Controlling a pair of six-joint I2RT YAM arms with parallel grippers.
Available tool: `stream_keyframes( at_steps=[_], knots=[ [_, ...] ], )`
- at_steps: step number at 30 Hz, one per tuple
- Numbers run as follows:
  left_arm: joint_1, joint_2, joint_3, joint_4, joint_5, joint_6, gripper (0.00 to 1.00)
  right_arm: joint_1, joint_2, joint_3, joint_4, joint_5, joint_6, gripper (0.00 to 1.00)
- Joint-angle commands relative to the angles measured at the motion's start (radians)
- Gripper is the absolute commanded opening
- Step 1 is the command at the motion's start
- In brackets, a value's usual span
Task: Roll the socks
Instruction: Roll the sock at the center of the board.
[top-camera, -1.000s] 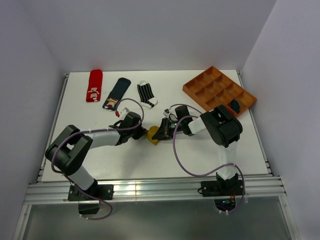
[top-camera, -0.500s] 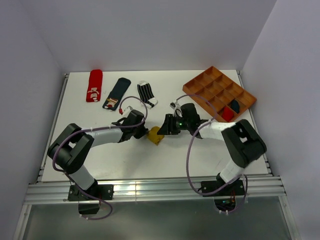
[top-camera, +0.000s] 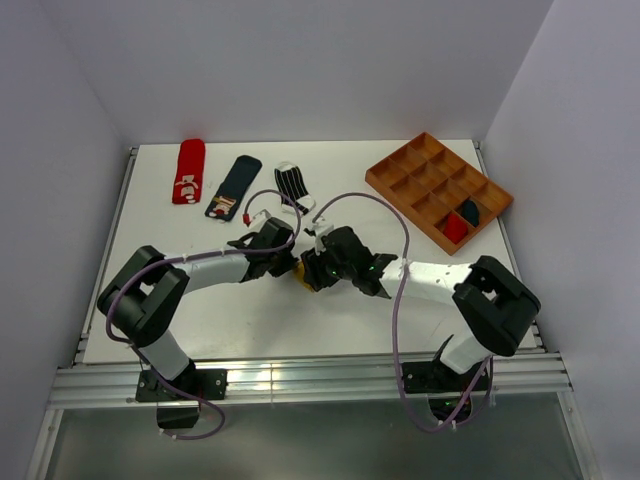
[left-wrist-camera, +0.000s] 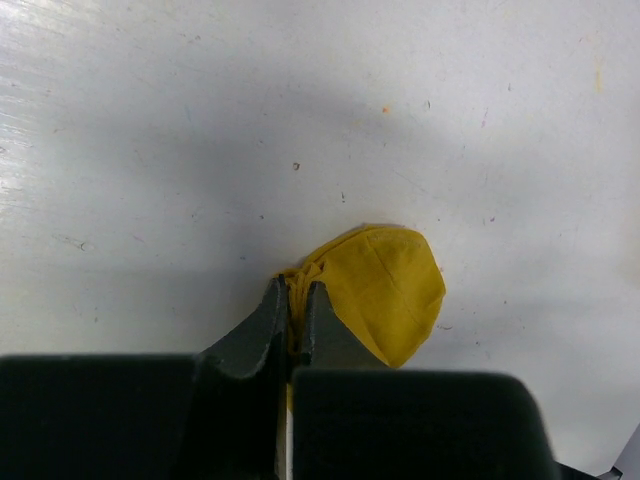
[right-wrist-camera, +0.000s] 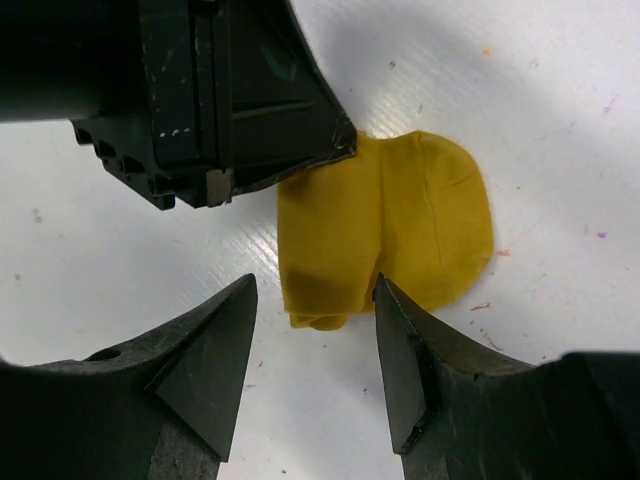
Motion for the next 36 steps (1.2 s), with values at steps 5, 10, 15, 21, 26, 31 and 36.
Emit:
stream_keyframes(
  at_steps=[5, 10, 15, 21, 26, 31, 36],
  knots=[
    [-0.013, 0.032, 0.028, -0.052, -0.010, 0.033, 0.00, 0.090, 0.079, 0.068, 0.008, 0.183, -0.080, 0.58],
    [-0.013, 0.037, 0.036, -0.055, -0.008, 0.030, 0.00, 0.127, 0.128, 0.080, 0.013, 0.245, -0.103, 0.58],
    [-0.013, 0.034, 0.035, -0.055, -0.005, 0.018, 0.01, 0.147, 0.179, 0.094, -0.007, 0.281, -0.109, 0.43],
    [-0.013, -0.004, 0.019, -0.064, -0.039, -0.002, 0.26, 0.138, 0.145, 0.051, -0.015, 0.269, -0.060, 0.00],
    [-0.010, -0.061, -0.002, -0.060, -0.066, -0.035, 0.47, 0.031, 0.108, -0.001, -0.004, 0.042, 0.047, 0.00],
    [-0.007, -0.135, -0.037, -0.049, -0.083, -0.076, 0.61, -0.141, 0.119, -0.081, 0.117, -0.249, 0.180, 0.00],
    [-0.008, -0.188, -0.079, -0.005, -0.077, -0.104, 0.65, -0.264, 0.180, -0.135, 0.296, -0.476, 0.326, 0.00]
  ],
)
